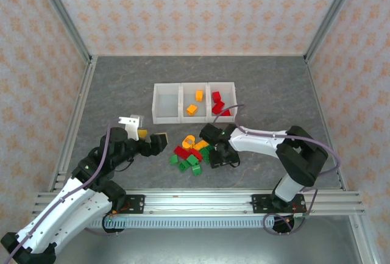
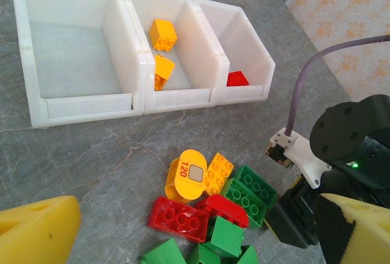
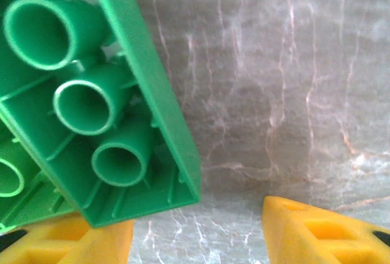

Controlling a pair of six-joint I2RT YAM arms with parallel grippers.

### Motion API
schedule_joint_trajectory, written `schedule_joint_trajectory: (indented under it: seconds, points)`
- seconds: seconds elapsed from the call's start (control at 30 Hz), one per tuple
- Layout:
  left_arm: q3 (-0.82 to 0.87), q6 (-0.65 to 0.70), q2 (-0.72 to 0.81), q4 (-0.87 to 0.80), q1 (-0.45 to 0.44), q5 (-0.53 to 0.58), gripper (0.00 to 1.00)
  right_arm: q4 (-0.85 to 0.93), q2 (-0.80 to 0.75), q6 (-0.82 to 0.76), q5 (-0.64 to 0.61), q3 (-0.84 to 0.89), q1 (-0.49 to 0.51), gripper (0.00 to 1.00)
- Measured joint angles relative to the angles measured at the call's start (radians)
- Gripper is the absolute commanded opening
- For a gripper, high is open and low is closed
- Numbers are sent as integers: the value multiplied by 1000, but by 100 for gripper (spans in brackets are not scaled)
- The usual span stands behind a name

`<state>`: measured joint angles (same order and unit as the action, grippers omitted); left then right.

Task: Sort the legos into containers by color
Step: Move the lego to the center of the table, then pick up the lego from the center of the table.

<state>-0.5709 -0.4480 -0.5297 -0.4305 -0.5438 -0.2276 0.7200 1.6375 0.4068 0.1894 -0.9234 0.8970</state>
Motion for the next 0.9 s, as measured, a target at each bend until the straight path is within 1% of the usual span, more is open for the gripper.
schedule_joint_trajectory:
  seconds: [0.13, 0.3, 0.53, 0.77, 0.9]
  points:
    - [0, 0, 6, 0, 0, 0, 99, -105, 34, -13, -44, -53, -1, 57]
    - [0, 0, 6, 0, 0, 0, 99, -173, 37, -26, -79, -97, -8, 57]
    - [0, 0, 6, 0, 0, 0, 99, -191, 58, -38, -109, -114, -39, 57]
    - [0, 0, 6, 0, 0, 0, 99, -194, 105, -41, -123, -142, -45, 56]
    - [0, 0, 6, 0, 0, 0, 99, -199, 118, -40, -124, -153, -45, 52]
